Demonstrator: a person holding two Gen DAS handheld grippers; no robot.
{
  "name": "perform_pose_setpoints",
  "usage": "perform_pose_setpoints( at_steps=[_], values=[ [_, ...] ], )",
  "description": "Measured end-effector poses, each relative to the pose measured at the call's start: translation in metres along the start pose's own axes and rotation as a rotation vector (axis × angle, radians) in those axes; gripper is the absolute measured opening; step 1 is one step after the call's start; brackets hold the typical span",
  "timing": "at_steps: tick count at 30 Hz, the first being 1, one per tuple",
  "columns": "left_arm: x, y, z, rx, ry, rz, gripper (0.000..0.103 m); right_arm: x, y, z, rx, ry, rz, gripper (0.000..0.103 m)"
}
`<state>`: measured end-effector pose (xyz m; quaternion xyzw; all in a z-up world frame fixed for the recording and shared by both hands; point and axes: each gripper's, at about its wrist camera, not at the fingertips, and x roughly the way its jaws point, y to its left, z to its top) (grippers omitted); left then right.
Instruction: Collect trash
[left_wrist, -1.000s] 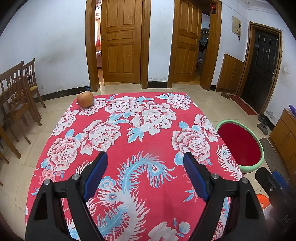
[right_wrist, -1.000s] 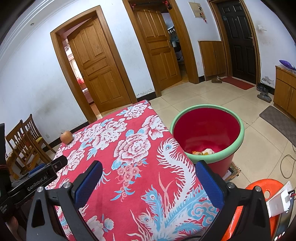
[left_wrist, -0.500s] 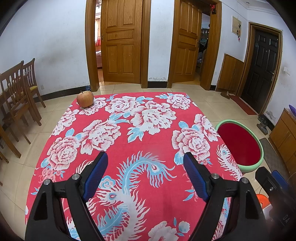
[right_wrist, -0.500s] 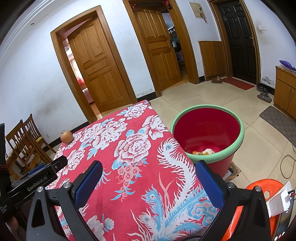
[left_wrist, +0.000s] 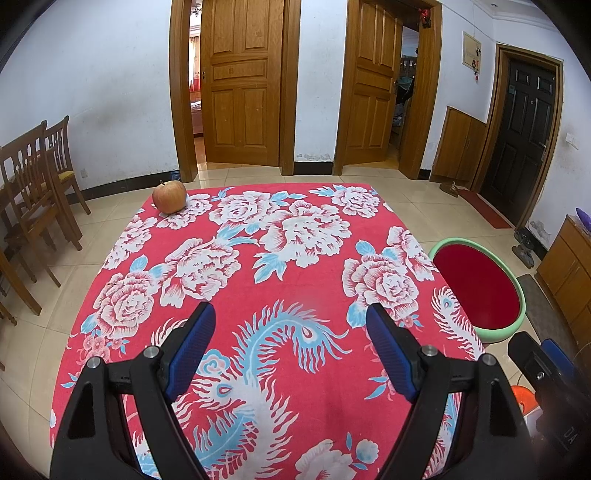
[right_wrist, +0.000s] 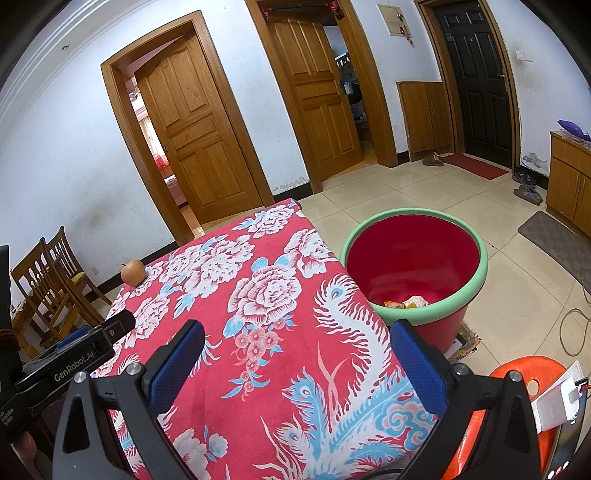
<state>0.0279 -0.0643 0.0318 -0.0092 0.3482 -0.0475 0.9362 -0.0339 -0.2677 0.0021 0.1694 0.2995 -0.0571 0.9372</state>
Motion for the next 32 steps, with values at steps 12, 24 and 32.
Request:
perform_pose_setpoints(
  at_steps=[12, 24, 32],
  values=[
    [0.0000, 0.0001, -0.0003, -0.001, -0.001, 0.000, 0.083, -0.0005, 0.0000, 0.0003, -0.001, -0.003, 0.001, 0.102],
    [-0.0004, 0.0003, -0.0002, -0.001, -0.002, 0.000, 0.083, -0.0003, 0.0003, -0.0002, 0.000, -0.003, 0.001, 0.102],
    [-0.0029, 0.0005, 0.0015, -0.001, -0.004, 0.002, 0.083, 0.0002, 0.0007, -0.0007, -0.002, -0.004, 0.000, 0.102]
  ],
)
